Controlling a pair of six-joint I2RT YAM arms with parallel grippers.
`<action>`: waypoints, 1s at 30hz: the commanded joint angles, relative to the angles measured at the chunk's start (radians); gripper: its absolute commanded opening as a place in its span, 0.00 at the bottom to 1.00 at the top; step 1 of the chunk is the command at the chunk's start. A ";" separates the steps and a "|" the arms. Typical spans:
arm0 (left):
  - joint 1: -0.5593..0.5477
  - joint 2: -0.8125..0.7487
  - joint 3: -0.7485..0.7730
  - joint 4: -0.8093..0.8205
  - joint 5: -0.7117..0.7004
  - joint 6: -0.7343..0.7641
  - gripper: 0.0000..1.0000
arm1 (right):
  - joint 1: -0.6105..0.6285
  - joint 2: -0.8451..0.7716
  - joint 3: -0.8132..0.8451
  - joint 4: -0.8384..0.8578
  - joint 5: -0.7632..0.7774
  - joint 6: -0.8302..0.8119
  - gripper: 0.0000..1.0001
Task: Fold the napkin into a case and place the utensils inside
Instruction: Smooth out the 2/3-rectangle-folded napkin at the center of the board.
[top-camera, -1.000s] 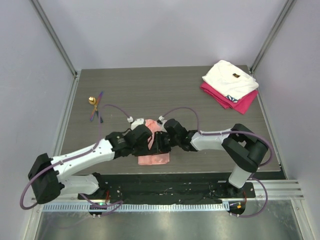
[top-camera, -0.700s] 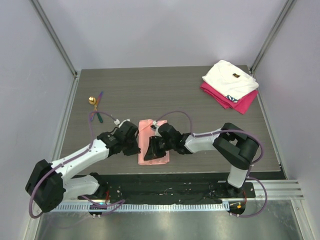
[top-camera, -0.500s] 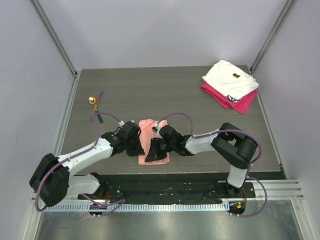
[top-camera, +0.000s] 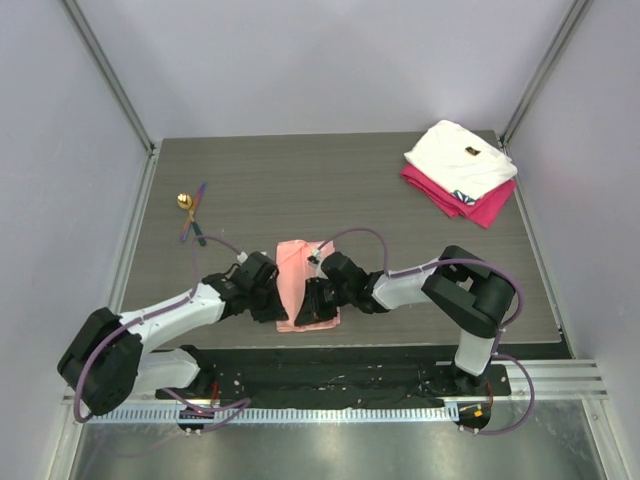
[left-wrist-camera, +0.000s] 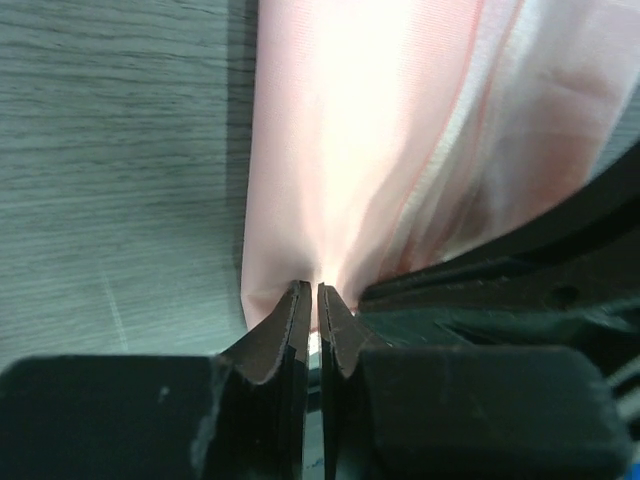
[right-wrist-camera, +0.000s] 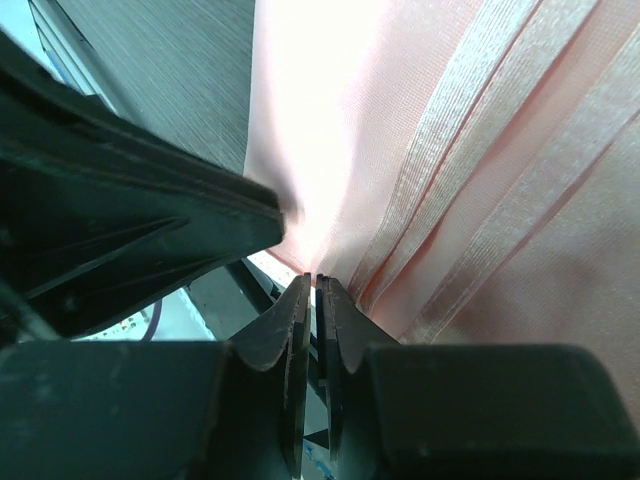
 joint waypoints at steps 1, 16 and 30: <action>0.006 -0.083 0.023 -0.035 0.023 0.008 0.12 | -0.001 -0.042 0.018 -0.023 0.020 -0.019 0.16; 0.006 -0.045 -0.107 0.028 0.091 -0.026 0.10 | -0.010 -0.029 0.028 -0.012 0.015 -0.017 0.16; 0.103 -0.157 0.121 -0.198 -0.014 0.105 0.24 | -0.059 -0.101 0.129 -0.147 0.041 -0.118 0.18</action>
